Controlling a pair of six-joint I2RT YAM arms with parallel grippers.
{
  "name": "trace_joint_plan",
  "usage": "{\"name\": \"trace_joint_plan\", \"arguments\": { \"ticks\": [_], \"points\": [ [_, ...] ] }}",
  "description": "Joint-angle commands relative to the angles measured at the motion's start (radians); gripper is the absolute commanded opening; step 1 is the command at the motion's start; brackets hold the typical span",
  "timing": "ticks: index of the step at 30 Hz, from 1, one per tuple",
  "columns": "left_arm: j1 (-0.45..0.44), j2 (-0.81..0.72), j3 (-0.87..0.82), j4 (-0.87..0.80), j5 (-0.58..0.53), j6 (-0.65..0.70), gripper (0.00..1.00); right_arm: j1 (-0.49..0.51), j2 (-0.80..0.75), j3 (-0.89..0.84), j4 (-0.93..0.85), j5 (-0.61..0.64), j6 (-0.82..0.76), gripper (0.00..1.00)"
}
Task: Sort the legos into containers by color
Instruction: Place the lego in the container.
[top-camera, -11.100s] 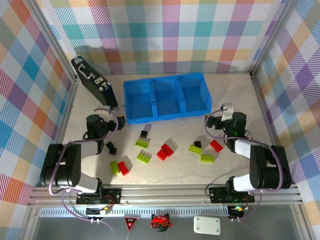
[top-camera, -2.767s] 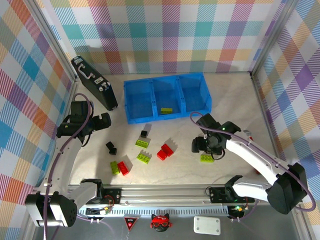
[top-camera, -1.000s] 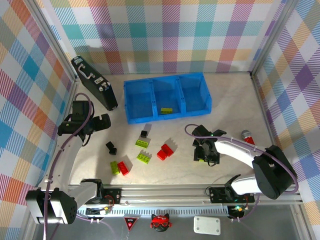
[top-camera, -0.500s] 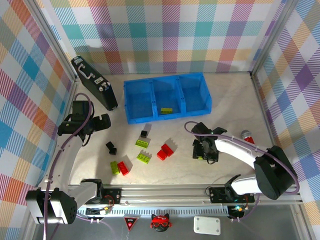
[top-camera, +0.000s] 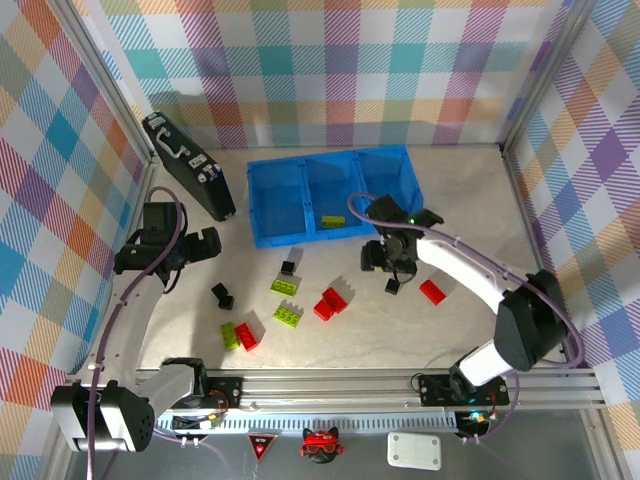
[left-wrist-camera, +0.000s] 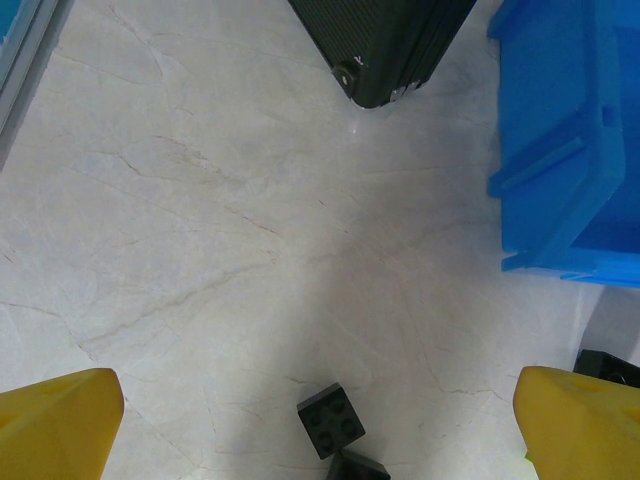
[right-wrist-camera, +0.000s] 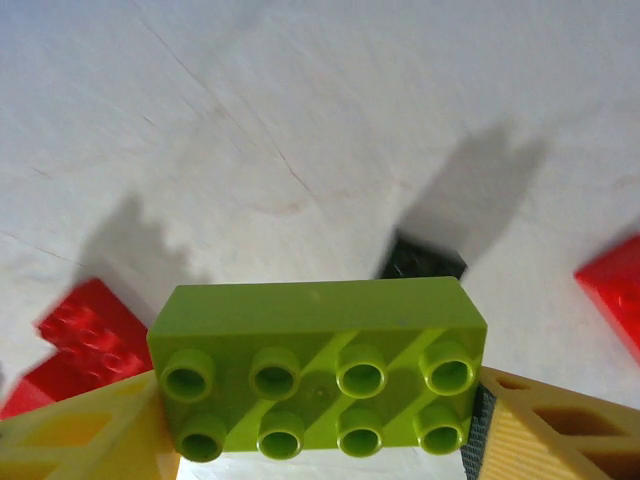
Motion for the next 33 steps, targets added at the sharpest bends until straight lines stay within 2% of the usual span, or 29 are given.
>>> {"name": "trace_joint_plan", "arguments": {
  "ticks": [1, 6, 11, 21, 26, 33],
  "points": [
    [-0.005, -0.02, 0.008, -0.019, -0.006, -0.004, 1.0, -0.007, 0.081, 0.138, -0.048, -0.031, -0.081, 0.68],
    [-0.005, -0.026, 0.007, -0.021, -0.002, -0.005, 1.0, -0.005, 0.228, 0.37, -0.075, -0.081, -0.129, 0.68],
    [-0.006, -0.037, 0.005, -0.022, -0.007, -0.006, 1.0, -0.005, 0.398, 0.605, -0.122, -0.07, -0.154, 0.68],
    [-0.005, -0.05, 0.003, -0.019, -0.01, -0.007, 1.0, -0.008, 0.695, 0.951, -0.115, -0.016, -0.056, 0.68],
    [-0.006, -0.056, -0.001, -0.021, -0.008, -0.007, 1.0, -0.011, 0.792, 1.053, -0.119, 0.037, -0.012, 0.7],
    [-0.005, -0.054, -0.001, -0.018, 0.004, -0.007, 1.0, -0.039, 0.843, 1.066, -0.089, 0.049, 0.028, 0.7]
  ]
}}
